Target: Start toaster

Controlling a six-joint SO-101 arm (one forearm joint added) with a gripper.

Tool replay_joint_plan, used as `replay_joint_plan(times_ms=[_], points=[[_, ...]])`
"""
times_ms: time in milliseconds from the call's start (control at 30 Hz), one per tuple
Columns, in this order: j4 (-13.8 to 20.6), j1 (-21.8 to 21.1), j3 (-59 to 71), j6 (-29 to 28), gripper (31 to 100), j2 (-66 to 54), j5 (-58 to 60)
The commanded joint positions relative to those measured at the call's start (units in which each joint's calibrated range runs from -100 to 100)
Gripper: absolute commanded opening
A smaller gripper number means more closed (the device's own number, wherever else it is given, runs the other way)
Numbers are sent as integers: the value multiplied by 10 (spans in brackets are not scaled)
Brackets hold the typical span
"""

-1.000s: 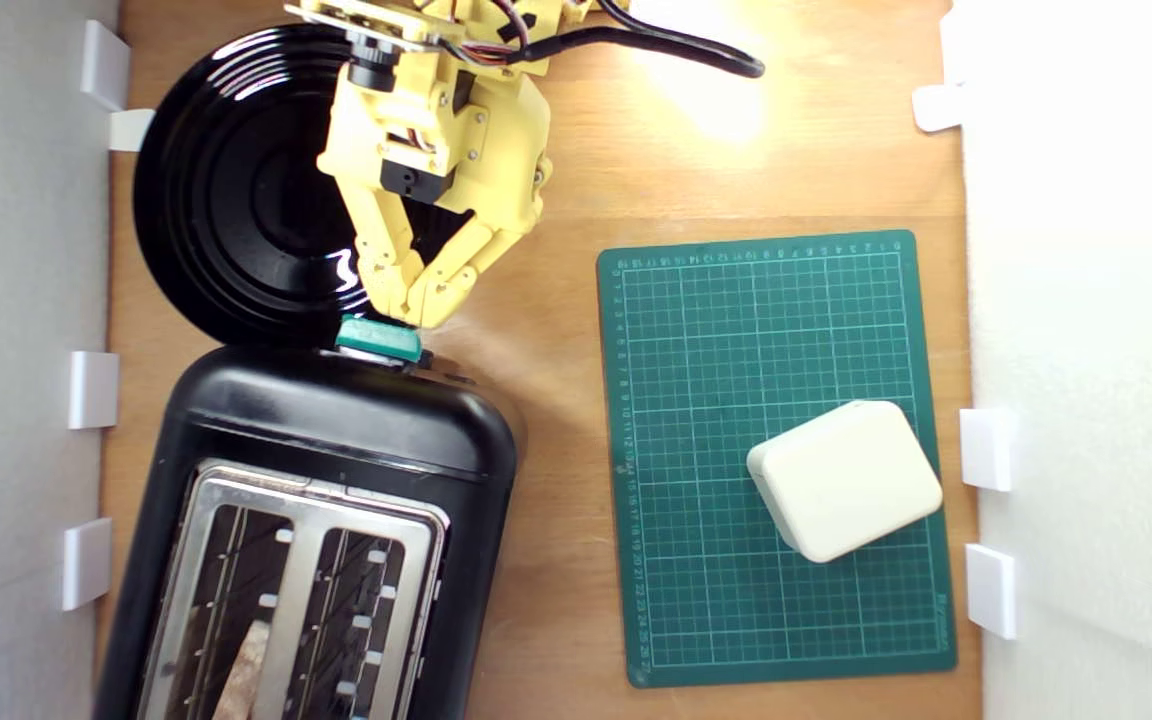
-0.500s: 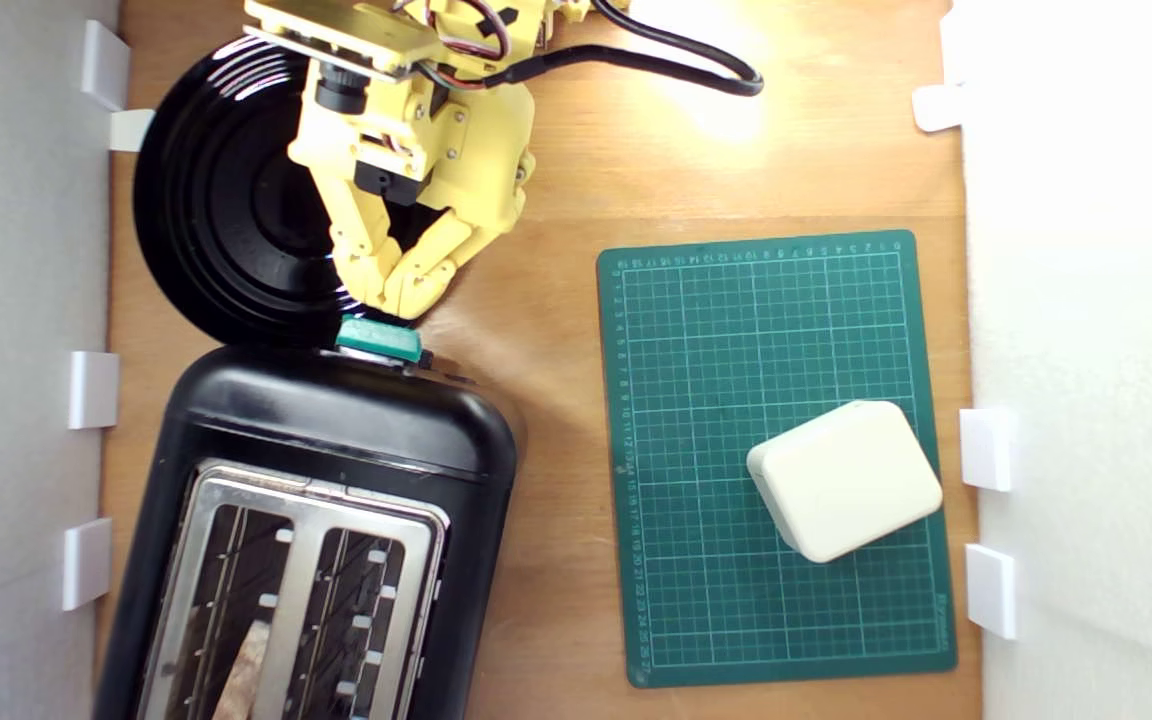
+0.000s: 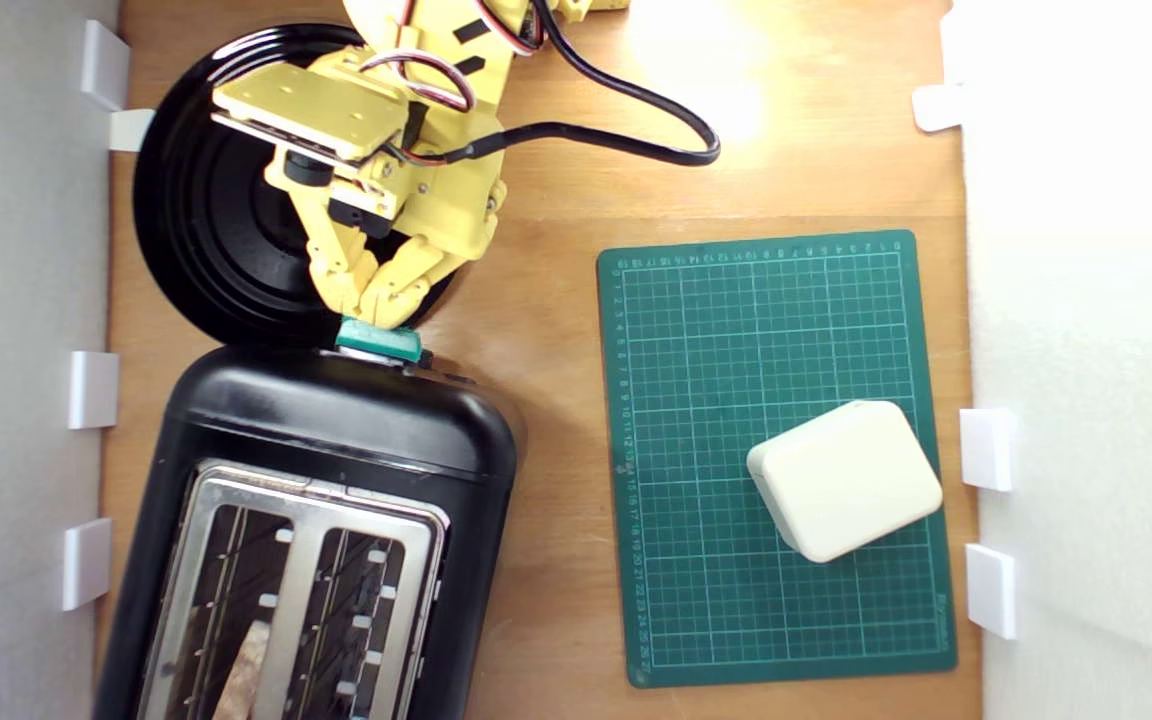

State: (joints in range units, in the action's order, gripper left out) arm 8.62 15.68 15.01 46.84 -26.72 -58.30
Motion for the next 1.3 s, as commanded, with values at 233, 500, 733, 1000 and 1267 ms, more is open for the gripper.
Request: replay_joint_plan(times_ms=[233,500,733,1000,1267], points=[[-6,1,-41,-1,314,27,23],[-20,4,-42,-6,314,37,49],[-19,-2,-41,-6,314,38,52],[-14,-3,-32,-3,314,58,53],[-15,-3,-32,-3,314,76,53]])
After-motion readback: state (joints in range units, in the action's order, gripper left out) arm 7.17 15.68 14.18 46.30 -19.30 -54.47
